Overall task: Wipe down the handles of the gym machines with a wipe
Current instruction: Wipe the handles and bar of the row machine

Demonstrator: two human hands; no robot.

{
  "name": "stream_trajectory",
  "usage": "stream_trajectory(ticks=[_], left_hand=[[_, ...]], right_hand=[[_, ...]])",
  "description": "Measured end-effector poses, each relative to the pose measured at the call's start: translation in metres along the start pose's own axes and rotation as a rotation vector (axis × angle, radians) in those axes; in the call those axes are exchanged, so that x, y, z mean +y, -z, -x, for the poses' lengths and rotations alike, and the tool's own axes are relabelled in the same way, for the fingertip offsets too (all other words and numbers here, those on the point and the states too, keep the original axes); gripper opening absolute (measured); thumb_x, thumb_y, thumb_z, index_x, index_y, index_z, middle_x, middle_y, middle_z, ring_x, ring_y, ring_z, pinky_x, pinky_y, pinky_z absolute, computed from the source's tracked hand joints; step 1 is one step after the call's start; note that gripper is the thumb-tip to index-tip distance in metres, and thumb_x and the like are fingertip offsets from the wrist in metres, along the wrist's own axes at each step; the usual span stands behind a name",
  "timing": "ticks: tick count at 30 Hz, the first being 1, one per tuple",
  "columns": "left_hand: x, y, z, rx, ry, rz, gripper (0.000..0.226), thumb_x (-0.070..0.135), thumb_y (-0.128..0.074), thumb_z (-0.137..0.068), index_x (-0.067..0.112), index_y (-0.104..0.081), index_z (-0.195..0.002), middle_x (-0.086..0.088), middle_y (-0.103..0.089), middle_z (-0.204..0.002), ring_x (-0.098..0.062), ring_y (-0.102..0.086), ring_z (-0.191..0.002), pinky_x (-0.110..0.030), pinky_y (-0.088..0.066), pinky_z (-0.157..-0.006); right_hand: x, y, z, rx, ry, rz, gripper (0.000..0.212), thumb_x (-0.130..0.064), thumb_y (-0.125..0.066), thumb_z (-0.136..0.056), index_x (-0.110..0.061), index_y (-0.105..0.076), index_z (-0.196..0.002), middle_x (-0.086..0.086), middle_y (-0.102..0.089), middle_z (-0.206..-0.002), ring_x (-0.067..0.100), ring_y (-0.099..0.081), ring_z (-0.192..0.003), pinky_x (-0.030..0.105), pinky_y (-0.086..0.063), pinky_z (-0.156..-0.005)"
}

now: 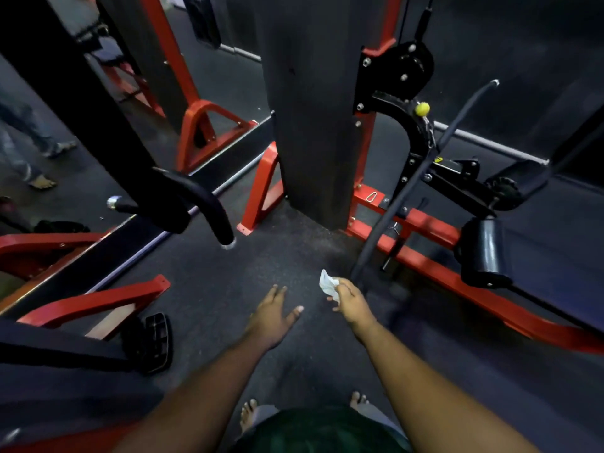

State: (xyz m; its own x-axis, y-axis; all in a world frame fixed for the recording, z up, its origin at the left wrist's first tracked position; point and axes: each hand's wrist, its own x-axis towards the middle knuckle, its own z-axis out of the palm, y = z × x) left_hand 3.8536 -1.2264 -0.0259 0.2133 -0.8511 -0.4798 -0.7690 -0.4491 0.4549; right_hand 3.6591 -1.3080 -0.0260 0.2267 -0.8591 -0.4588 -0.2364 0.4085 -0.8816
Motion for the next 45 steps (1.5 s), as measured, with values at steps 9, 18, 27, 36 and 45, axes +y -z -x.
stream_trajectory(ticks=[9, 18, 27, 36, 45], left_hand=[[0.096, -0.030, -0.040, -0.105, -0.090, -0.087, 0.082, 0.067, -0.048, -0.098, 0.023, -0.023, -0.163, -0.001, -0.016, -0.172, -0.024, -0.025, -0.155, -0.042, -0.031, -0.122], [0.142, -0.042, -0.141, -0.160, -0.171, -0.069, 0.080, 0.062, -0.053, -0.099, 0.016, -0.030, -0.160, -0.008, -0.033, -0.166, -0.027, -0.036, -0.150, -0.041, -0.035, -0.119], [0.171, -0.057, -0.241, -0.269, -0.130, -0.001, 0.086, 0.067, -0.051, -0.096, 0.015, -0.029, -0.160, -0.011, -0.037, -0.162, -0.032, -0.041, -0.145, -0.046, -0.037, -0.118], [0.215, -0.072, -0.294, -0.288, 0.021, 0.192, 0.090, 0.062, -0.058, -0.097, 0.014, -0.020, -0.164, -0.011, -0.027, -0.168, -0.030, -0.031, -0.152, -0.045, -0.030, -0.123], [0.259, -0.077, -0.311, -0.258, 0.283, 0.541, 0.055, 0.051, -0.067, -0.096, 0.018, -0.056, -0.138, 0.004, -0.054, -0.128, -0.015, -0.057, -0.114, -0.029, -0.047, -0.094]], right_hand=[[0.015, 0.107, -0.033, 0.088, 0.058, 0.081, 0.027, -0.008, -0.061, -0.098, -0.020, -0.070, -0.120, -0.004, -0.072, -0.112, 0.008, -0.064, -0.100, 0.021, -0.049, -0.090], [-0.003, 0.153, -0.101, 0.169, 0.046, 0.317, 0.055, 0.007, -0.060, -0.089, -0.008, -0.055, -0.142, -0.003, -0.057, -0.135, 0.015, -0.057, -0.123, 0.030, -0.043, -0.109], [-0.024, 0.195, -0.175, 0.227, 0.000, 0.376, 0.024, -0.017, -0.066, -0.090, -0.032, -0.071, -0.108, -0.010, -0.076, -0.095, 0.008, -0.070, -0.084, 0.038, -0.057, -0.081], [-0.057, 0.260, -0.283, 0.198, 0.359, 0.687, 0.039, -0.012, -0.063, -0.094, -0.026, -0.068, -0.130, -0.010, -0.073, -0.107, 0.007, -0.065, -0.097, 0.025, -0.048, -0.088], [-0.093, 0.337, -0.431, 0.326, 0.475, 0.780, 0.049, -0.004, -0.055, -0.091, -0.005, -0.056, -0.140, 0.023, -0.057, -0.122, 0.041, -0.052, -0.110, 0.040, -0.037, -0.099]])
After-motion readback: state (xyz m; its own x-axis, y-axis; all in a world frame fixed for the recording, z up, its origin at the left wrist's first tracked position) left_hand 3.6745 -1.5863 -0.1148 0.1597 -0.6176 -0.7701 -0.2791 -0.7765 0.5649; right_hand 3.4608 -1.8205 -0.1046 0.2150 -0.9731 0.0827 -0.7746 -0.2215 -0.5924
